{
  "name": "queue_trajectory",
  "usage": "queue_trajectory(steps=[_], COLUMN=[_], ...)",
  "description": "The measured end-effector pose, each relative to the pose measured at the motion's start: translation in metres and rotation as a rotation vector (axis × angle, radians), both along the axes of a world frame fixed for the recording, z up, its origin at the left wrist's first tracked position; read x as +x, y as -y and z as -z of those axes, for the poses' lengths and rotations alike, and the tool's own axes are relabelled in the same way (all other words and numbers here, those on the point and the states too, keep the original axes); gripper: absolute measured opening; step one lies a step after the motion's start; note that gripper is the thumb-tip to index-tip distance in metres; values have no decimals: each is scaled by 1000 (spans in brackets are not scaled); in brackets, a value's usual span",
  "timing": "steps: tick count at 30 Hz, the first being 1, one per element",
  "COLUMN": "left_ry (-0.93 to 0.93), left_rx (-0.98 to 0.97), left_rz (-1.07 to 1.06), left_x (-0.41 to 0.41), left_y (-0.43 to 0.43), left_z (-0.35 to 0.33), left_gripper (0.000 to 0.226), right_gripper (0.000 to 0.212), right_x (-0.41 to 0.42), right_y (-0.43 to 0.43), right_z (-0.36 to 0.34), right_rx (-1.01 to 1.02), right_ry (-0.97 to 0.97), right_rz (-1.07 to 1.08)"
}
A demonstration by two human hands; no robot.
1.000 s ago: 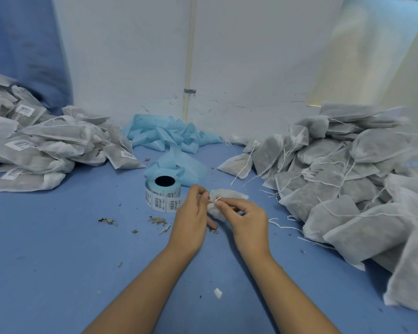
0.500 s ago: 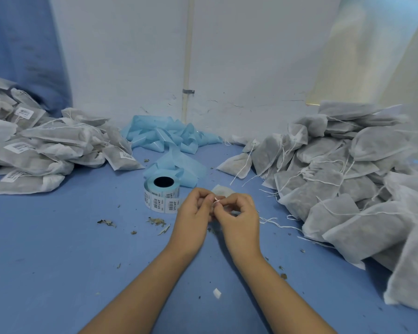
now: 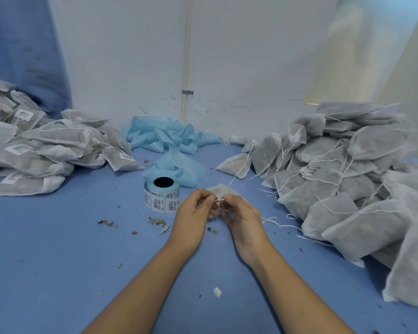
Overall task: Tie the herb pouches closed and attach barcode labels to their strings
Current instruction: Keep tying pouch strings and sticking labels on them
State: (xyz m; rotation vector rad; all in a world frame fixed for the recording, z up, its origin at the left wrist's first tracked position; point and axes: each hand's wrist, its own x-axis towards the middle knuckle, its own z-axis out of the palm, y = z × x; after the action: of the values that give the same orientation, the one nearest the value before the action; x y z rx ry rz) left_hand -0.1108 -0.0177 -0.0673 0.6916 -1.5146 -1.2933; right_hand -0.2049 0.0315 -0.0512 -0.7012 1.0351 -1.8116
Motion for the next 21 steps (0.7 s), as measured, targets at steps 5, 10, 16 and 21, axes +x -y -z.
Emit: queue_trajectory(steps=[5,10,16,21], left_ry=[89,188,145,51], left_rx=[41,22,-15,-60], left_rz=[-56,-74,-43,-159], left_x=[2,-5,1,2], left_y=[0,-2,-1,-2], left_z=[0,0,-1,-1], left_gripper=[15,15,13,18], right_gripper=[21,15,5,15], right_x=[-3,-9,-10,-4], right_y=[4,4,4,-1], right_z=[2,3,0,-3], right_rx=[25,17,52,126], right_ry=[182,412,390,286], right_rz=[57,96,-68,-393])
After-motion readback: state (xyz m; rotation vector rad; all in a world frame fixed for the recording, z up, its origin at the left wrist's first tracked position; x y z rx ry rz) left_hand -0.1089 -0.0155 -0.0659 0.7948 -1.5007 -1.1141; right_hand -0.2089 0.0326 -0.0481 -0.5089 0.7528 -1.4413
